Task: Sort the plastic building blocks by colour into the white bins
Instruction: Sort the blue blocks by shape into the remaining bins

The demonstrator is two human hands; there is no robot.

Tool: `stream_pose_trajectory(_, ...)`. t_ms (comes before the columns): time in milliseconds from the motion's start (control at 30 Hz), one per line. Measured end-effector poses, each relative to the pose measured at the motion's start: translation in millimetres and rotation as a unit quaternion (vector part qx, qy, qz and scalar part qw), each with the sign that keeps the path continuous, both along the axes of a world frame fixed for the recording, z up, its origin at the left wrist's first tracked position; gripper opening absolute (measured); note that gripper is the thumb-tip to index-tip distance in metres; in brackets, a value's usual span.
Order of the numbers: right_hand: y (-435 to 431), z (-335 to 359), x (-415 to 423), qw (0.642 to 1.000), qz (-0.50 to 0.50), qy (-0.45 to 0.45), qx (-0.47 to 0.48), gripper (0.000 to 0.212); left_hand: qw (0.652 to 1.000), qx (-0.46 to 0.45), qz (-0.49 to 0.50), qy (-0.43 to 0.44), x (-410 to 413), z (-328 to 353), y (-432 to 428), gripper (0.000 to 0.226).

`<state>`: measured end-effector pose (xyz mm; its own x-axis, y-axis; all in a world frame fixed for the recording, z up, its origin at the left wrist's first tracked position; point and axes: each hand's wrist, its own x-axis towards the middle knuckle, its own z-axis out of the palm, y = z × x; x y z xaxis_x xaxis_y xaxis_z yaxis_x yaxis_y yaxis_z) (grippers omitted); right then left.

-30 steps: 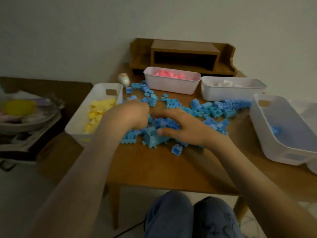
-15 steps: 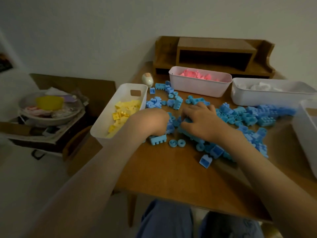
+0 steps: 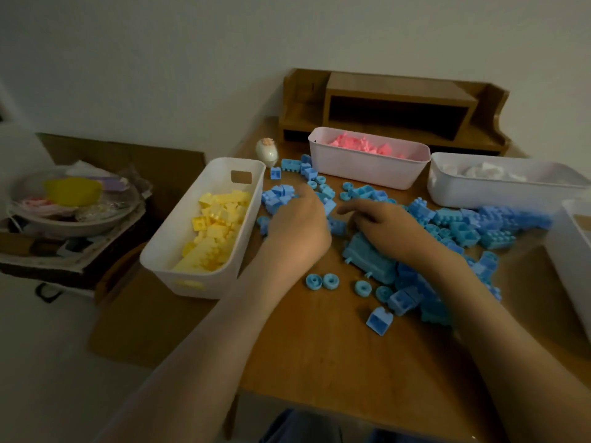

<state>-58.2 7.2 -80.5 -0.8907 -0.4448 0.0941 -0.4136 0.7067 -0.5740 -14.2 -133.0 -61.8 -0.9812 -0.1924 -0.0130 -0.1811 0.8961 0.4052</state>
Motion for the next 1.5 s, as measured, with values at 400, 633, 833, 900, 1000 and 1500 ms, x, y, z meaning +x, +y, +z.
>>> stream_pose_trajectory(400, 1.5, -1.5, 6.4, 0.999, 0.025, -0.041, 0.017, 0.013, 0.995, 0.024, 0.001, 0.101, -14.9, -28.8, 4.4, 0.051)
stream_pose_trajectory(633, 0.5, -7.4, 6.3, 0.998, -0.021, 0.047, 0.037, 0.013, 0.980, -0.140, 0.059, 0.128, -19.8, -31.7, -6.1, 0.042)
stream_pose_trajectory(833, -1.6, -9.0, 0.9, 0.992, -0.063, 0.114, -0.003, 0.026, 0.993, -0.085, 0.067, 0.055, -23.9, -28.5, -11.5, 0.051)
stream_pose_trajectory(900, -1.7, -5.9, 1.6, 0.988, -0.070, 0.131, -0.030, 0.021, 0.990, -0.088, 0.071, 0.079, -23.8, -27.0, -11.8, 0.047)
stream_pose_trajectory(1000, 0.6, -4.7, 4.1, 0.990, -0.059, 0.111, -0.057, 0.007, 0.989, -0.077, 0.070, 0.101, -23.6, -26.5, -10.4, 0.046)
stream_pose_trajectory(1500, 23.5, -2.8, -12.5, 0.985, -0.159, 0.047, 0.037, 0.033, 0.984, -0.019, -0.056, 0.167, -21.9, -23.8, -7.7, 0.036)
